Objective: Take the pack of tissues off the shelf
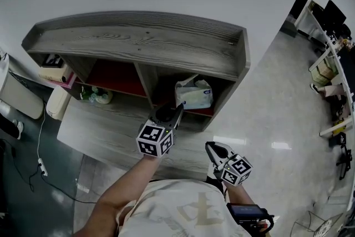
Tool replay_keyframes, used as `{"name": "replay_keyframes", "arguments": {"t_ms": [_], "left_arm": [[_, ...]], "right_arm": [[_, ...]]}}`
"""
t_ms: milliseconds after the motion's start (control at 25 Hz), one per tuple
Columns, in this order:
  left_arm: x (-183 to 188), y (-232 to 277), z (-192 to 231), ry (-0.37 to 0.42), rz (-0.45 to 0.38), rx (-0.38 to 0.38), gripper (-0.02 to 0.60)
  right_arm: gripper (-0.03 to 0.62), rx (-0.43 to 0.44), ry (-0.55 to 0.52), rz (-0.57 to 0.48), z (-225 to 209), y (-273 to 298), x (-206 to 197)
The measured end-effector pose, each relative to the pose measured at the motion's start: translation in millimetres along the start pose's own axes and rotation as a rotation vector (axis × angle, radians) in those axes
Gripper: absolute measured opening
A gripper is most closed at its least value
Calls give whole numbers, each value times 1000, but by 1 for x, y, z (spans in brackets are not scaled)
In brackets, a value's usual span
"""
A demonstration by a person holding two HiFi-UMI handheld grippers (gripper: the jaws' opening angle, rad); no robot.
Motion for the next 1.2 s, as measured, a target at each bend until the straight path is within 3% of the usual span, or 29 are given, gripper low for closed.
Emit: {"name": "replay_keyframes", "arguments": {"t_ms": [280,400,640,1120,1200], "left_arm": [[3,19,10,19,58,35,253],[1,22,13,13,75,47,253],[-4,24,14,3,92,54,156],[-3,18,13,17,74,59,100],[-3,17,12,21,69,62,61]], "right_arm": [[5,-12,6,5,-4,-5,-3],[5,-21,11,4,-6,-8,-3],[5,-31,21,1,-10,-10,-6],[5,-27,25,-4,-9,-11,-7],[5,-28,28,-4,-9,-11,-8]]}}
Point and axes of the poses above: the fingertips, and each gripper's own axes: y forward along the fingers, z to its left, x out of its top, the point moved 4 cm from there along -y, backward along the fingers, and after that the axes turned 13 degrees about -x, right-handed, at the moved point
